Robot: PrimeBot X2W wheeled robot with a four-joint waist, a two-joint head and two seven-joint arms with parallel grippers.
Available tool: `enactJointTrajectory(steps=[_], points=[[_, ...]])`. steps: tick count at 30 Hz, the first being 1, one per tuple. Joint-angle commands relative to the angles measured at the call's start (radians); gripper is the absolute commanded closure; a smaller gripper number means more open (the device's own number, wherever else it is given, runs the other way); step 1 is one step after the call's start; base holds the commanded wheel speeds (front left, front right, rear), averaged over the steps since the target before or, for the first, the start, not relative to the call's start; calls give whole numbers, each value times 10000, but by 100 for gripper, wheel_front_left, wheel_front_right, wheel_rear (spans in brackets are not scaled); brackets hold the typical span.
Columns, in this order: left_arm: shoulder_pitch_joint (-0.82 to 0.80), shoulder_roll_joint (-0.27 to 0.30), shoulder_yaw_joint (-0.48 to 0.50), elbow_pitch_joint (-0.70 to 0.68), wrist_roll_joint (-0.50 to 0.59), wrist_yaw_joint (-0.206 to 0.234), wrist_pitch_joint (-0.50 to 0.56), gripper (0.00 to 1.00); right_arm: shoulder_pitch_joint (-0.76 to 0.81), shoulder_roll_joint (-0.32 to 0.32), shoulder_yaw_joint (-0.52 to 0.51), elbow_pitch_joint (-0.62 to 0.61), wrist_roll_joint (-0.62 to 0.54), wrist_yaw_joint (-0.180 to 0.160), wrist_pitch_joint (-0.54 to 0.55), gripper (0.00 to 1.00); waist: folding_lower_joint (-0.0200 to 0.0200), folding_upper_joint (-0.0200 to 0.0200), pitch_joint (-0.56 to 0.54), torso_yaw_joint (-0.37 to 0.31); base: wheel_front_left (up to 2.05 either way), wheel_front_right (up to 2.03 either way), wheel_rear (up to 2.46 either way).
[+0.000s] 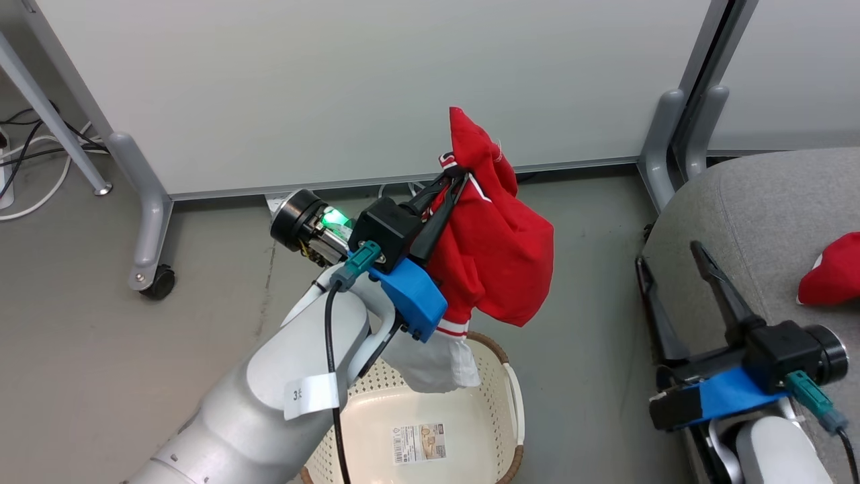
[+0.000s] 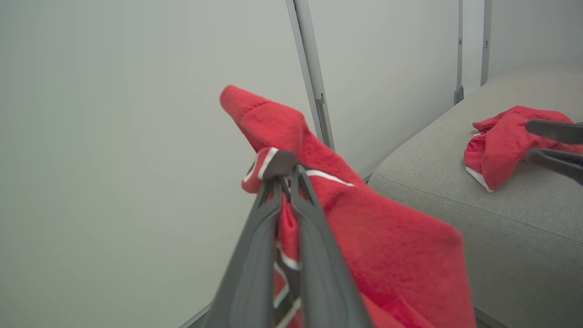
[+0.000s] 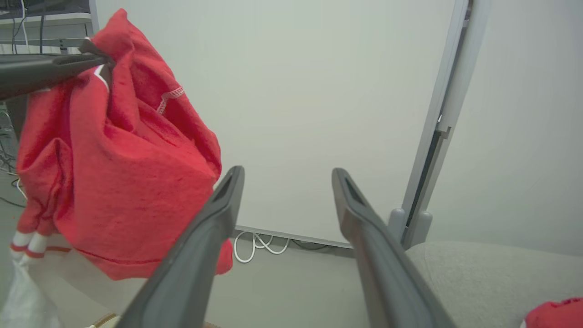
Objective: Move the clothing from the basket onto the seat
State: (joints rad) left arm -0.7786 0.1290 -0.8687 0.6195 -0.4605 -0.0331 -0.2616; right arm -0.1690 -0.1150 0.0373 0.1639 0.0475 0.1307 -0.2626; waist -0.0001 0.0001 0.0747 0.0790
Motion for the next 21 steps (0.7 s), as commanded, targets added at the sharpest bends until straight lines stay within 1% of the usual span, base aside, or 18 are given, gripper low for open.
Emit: enactJointTrajectory(steps=[1,6,12,16,21], points=[[44,42,-3,-29,43,-3,-49,100,-225,-66,105,-66,85,1,-34,0,1,-1,16,1,0,0,0],[13,45,-4,-83,66,6,-49,100,-801,-228,1184,-18,193,1,-34,0,1,-1,137,10,0,0,0],[-124,-20,-43,-148,135,-11,-50,100,-1830,-377,2630,371,293,1,-35,0,1,-1,321,69,0,0,0],[-196,-96,-80,-212,196,-18,-50,100,-2515,-337,3256,790,399,1,-34,0,1,-1,447,151,0,0,0],[-260,-207,-143,-307,251,-58,-50,100,-3131,-294,3682,1558,410,1,-34,0,1,-1,568,284,0,0,0]])
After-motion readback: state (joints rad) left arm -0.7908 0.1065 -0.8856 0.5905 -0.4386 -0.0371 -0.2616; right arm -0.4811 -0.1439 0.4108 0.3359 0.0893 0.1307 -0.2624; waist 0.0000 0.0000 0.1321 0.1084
